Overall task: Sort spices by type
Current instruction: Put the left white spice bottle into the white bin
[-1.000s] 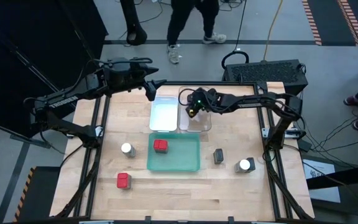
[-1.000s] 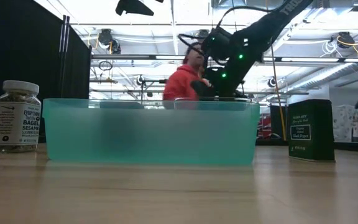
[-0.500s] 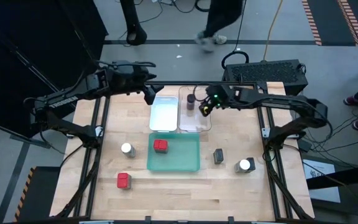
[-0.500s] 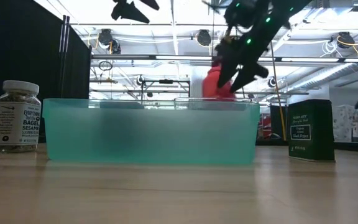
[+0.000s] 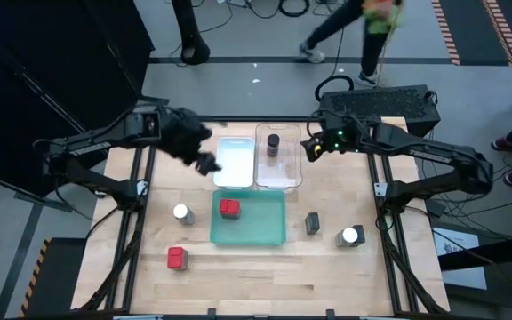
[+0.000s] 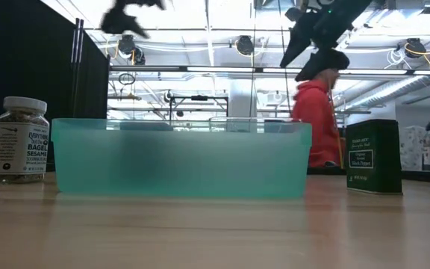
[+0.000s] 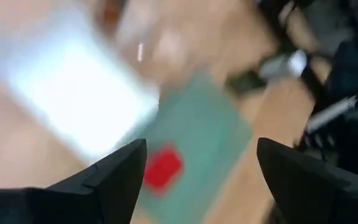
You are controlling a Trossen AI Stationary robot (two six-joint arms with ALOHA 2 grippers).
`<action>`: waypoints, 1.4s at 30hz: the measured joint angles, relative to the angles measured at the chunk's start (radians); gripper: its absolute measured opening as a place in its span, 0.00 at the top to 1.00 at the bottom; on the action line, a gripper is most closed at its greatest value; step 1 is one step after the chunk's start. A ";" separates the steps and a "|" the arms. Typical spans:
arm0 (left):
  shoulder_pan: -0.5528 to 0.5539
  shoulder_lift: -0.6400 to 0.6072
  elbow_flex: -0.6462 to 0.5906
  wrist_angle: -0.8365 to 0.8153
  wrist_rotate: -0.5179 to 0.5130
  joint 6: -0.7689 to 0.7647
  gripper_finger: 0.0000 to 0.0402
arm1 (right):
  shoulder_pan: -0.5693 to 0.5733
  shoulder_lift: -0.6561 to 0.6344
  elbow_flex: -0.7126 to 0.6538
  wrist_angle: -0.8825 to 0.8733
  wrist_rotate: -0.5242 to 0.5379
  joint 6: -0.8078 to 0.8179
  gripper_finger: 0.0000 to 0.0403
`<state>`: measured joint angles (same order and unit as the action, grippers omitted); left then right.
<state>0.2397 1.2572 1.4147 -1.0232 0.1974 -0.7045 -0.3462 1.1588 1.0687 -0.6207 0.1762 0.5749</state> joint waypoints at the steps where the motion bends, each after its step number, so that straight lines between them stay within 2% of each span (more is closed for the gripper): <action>1: -0.020 0.000 0.000 -0.062 0.011 -0.050 0.23 | 0.000 -0.006 0.000 0.002 0.001 -0.001 0.34; 6: -0.138 0.000 0.000 -0.342 0.000 -0.287 0.23 | 0.000 -0.004 0.000 0.027 0.005 -0.036 0.34; 11: -0.243 0.001 -0.003 -0.468 -0.103 -0.510 0.23 | 0.000 0.028 0.000 0.070 0.005 -0.061 0.34; 17: -0.334 0.004 -0.094 -0.441 -0.127 -0.678 0.23 | -0.002 0.047 0.000 0.144 0.003 -0.074 0.34; 26: -0.422 0.005 -0.277 -0.365 -0.148 -0.857 0.23 | -0.002 0.046 0.000 0.150 0.001 -0.081 0.34; 35: -0.458 0.005 -0.410 -0.208 -0.149 -0.897 0.23 | -0.009 0.046 0.000 0.149 0.001 -0.089 0.34; 42: -0.458 0.005 -0.471 -0.205 -0.181 -0.913 0.23 | -0.015 0.046 0.000 0.149 0.001 -0.090 0.34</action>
<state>-0.2184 1.2620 0.9434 -1.2283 0.0161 -1.6175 -0.3614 1.2053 1.0687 -0.4717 0.1772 0.4854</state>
